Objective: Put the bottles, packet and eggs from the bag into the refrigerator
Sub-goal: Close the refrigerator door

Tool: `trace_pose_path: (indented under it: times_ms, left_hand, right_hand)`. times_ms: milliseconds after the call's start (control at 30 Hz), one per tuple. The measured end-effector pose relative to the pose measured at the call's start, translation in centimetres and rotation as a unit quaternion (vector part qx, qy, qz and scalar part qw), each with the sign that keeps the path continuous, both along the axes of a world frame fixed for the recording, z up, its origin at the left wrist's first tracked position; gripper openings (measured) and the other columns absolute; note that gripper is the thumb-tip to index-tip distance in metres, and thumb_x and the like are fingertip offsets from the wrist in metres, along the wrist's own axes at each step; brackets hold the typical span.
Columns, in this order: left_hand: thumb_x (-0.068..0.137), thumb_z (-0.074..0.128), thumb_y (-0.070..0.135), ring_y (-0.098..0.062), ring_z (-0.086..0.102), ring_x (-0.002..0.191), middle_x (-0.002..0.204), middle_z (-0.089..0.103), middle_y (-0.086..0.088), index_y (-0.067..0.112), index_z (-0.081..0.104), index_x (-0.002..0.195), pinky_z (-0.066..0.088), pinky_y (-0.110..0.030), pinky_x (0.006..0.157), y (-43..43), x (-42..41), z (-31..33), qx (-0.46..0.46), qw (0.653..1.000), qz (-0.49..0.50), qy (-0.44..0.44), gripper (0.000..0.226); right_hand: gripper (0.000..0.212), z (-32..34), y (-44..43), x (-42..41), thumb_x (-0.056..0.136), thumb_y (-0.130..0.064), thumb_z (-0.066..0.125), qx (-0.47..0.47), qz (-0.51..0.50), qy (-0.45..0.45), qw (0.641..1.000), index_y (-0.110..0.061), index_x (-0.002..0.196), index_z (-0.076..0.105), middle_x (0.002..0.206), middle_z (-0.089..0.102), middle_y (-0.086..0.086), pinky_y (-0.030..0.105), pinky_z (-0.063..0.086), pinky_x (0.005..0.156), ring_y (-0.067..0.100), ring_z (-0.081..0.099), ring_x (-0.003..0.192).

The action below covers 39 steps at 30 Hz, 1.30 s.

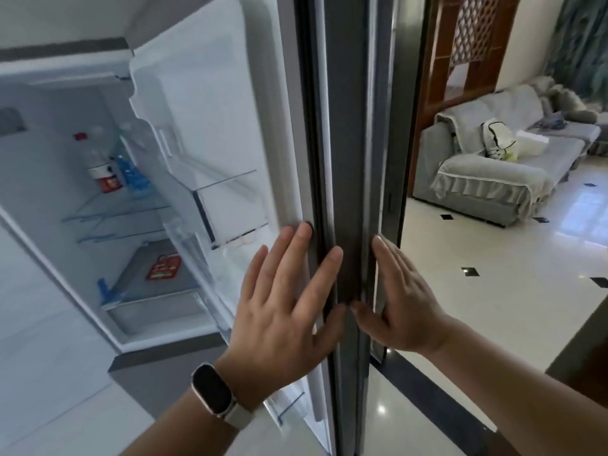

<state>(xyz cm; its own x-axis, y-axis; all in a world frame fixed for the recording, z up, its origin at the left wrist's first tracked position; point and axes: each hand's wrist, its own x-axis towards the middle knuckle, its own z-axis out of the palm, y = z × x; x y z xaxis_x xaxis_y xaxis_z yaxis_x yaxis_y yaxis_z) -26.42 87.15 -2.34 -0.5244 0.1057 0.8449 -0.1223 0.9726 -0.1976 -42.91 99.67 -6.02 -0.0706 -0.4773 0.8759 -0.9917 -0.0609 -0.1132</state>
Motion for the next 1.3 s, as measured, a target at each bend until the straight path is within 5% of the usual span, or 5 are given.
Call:
trace_pose_path:
  times_ms: [367,500,733,1200,1300]
  left_hand:
    - [0.090,0.062,0.040,-0.031,0.019,0.150,0.158,0.012,-0.015,0.019,0.024,0.148,0.033,-0.053,0.114,-1.6,6.3,-0.4,0.013,1.000,0.019,0.010,0.073]
    - [0.090,0.063,0.039,-0.029,0.017,0.151,0.157,0.012,-0.020,0.017,0.025,0.147,0.032,-0.049,0.115,-2.7,9.9,-0.8,0.018,0.999,0.038,0.026,0.071]
    - [0.094,0.058,0.038,-0.032,0.022,0.149,0.157,0.015,-0.020,0.018,0.026,0.147,0.033,-0.051,0.114,-5.7,17.0,-1.3,0.046,0.994,0.089,0.039,0.065]
    - [0.097,0.047,0.051,-0.027,0.021,0.150,0.159,0.016,-0.016,0.019,0.018,0.151,0.037,-0.044,0.113,-14.0,27.6,-1.4,0.133,0.970,0.195,0.051,0.069]
    - [0.098,0.047,0.047,-0.034,0.029,0.146,0.159,0.020,-0.016,0.018,0.018,0.151,0.040,-0.049,0.110,-16.1,29.0,-1.7,0.123,0.968,0.211,0.056,0.067]
  right_hand:
    - [0.077,-0.5,-4.1,6.2,0.097,-0.036,0.046,-0.079,0.095,0.038,0.992,-0.012,0.155,0.002,0.141,0.033,0.029,0.042,0.027,0.118,0.030,0.025,0.147]
    - [0.084,-0.4,-6.0,9.6,0.092,-0.030,0.055,-0.068,0.157,0.040,0.985,-0.015,0.156,0.003,0.151,0.025,0.027,0.054,0.033,0.112,0.043,0.027,0.143]
    - [0.088,-0.6,-11.0,16.0,0.090,-0.035,0.058,-0.081,0.200,0.086,0.973,-0.015,0.156,0.004,0.163,0.010,0.014,0.050,0.029,0.114,0.035,0.021,0.148]
    - [0.076,-0.2,-22.3,25.7,0.096,-0.045,0.046,-0.052,0.224,0.094,0.969,-0.018,0.156,0.008,0.164,0.007,0.006,0.045,0.022,0.119,0.029,0.019,0.148]
    - [0.078,0.4,-24.9,26.4,0.095,-0.048,0.048,-0.038,0.207,0.089,0.974,-0.022,0.156,0.007,0.159,0.019,0.015,0.050,0.024,0.117,0.033,0.021,0.146]
